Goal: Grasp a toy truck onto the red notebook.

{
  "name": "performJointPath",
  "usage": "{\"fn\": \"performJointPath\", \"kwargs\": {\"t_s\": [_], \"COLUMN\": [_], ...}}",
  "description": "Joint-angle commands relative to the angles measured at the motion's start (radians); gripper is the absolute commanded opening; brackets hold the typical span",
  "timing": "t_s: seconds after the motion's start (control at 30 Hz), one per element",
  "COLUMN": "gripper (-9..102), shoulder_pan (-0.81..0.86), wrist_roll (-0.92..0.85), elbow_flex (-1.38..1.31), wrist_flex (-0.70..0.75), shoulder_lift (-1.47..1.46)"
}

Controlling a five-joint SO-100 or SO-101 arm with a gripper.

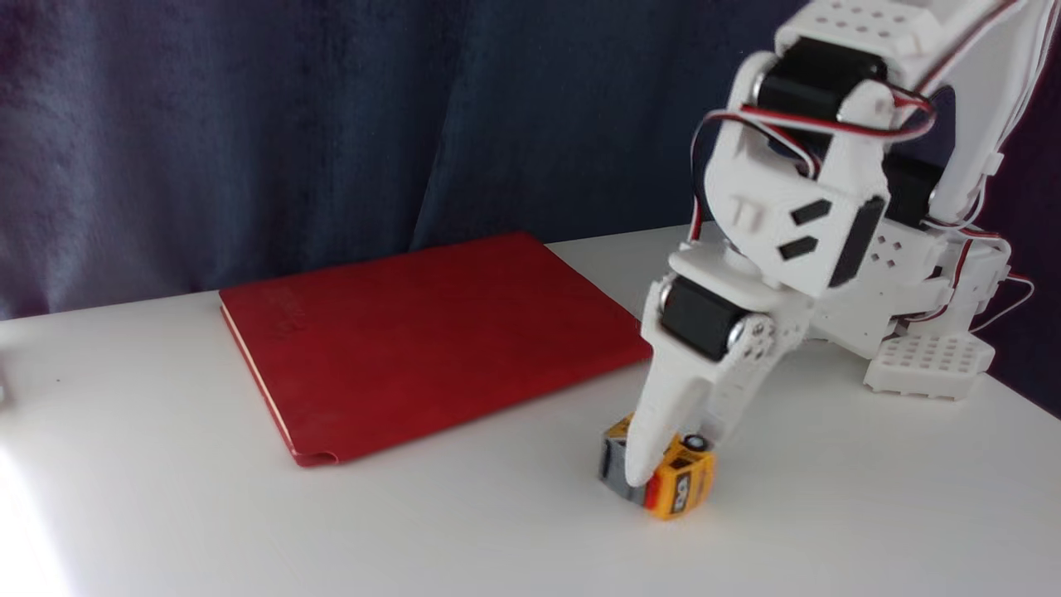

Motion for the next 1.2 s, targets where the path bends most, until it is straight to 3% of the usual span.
{"fn": "performJointPath", "kwargs": {"t_s": [0.0, 0.17, 0.5, 0.83, 0.87, 0.97, 1.17], "gripper": [24, 22, 4, 2, 3, 20, 25], "shoulder_pan": [-0.020, -0.023, 0.038, 0.132, 0.137, 0.170, 0.388], "wrist_roll": [0.000, -0.012, -0.097, -0.216, -0.229, -0.264, -0.354], "elbow_flex": [0.009, 0.038, 0.109, 0.130, 0.127, 0.133, 0.140], "wrist_flex": [-0.014, -0.017, -0.009, 0.120, 0.140, 0.210, 0.373], "shoulder_lift": [0.020, 0.029, 0.098, 0.307, 0.328, 0.423, 0.790]}}
